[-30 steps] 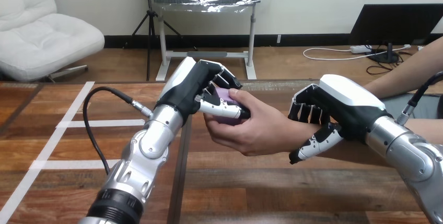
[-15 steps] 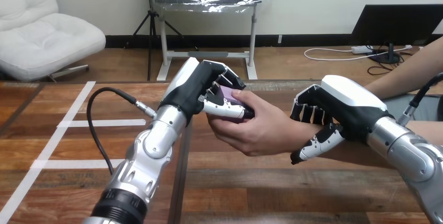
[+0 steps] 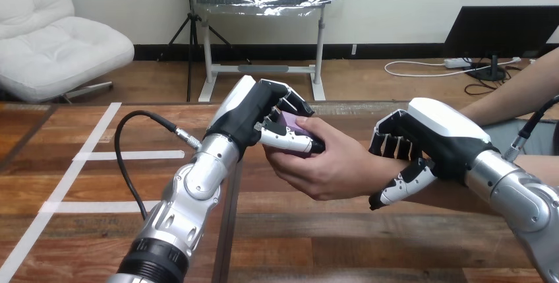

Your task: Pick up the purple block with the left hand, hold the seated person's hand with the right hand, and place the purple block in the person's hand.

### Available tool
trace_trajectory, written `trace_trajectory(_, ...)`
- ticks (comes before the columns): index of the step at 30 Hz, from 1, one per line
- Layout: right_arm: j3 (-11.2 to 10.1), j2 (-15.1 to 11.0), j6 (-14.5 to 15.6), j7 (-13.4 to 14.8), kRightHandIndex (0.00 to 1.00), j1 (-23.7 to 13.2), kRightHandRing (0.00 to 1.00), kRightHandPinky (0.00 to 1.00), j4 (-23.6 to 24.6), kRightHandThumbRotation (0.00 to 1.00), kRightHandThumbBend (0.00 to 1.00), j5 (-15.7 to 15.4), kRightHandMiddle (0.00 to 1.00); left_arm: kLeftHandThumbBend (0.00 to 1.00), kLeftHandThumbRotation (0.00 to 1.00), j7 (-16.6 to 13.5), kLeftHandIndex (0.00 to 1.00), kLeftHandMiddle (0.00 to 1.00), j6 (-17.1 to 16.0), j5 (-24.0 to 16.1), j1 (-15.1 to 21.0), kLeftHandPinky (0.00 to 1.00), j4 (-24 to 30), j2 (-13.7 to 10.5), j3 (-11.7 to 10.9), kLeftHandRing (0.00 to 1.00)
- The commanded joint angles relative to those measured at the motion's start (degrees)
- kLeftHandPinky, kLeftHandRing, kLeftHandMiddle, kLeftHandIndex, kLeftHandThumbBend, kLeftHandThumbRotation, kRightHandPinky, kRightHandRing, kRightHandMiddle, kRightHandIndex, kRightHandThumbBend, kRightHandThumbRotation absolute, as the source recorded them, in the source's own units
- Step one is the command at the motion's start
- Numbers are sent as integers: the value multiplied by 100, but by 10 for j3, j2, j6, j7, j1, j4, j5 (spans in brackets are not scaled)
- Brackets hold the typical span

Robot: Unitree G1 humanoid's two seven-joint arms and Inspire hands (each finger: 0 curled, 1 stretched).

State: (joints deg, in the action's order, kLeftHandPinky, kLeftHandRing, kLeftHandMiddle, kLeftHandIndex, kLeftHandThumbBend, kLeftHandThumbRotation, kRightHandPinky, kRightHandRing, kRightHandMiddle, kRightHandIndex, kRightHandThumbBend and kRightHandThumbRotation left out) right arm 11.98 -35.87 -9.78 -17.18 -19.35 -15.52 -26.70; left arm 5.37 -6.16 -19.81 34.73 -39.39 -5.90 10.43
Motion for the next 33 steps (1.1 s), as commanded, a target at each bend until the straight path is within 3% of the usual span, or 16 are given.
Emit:
trace_trajectory(1,6,28,-3,-3,44,8,34,29,1,0,89,17,41,73,0,14,44,45,-6,11,34,42,29,28,18,42)
trace_trajectory(15,2,27,-2,-7,45,9,37,33,-3,0,89,17,43,74,3,61,51,51,30,15,26,42,61,9,21,48)
trace_trajectory(16,2,27,-4,-7,46,10,38,33,-4,0,88,17,44,74,12,65,54,55,32,17,24,43,64,7,20,51)
trace_trajectory(24,11,12,-28,6,48,8,41,36,-11,5,88,-9,47,78,47,90,62,64,35,31,15,50,81,-3,11,60)
trace_trajectory(25,12,10,-28,8,50,8,44,37,-11,8,88,-13,49,80,56,91,64,65,33,31,14,52,82,-5,11,62)
trace_trajectory(33,9,7,-30,12,56,13,53,43,-9,17,87,-25,56,78,74,95,69,70,14,39,8,54,80,-13,2,64)
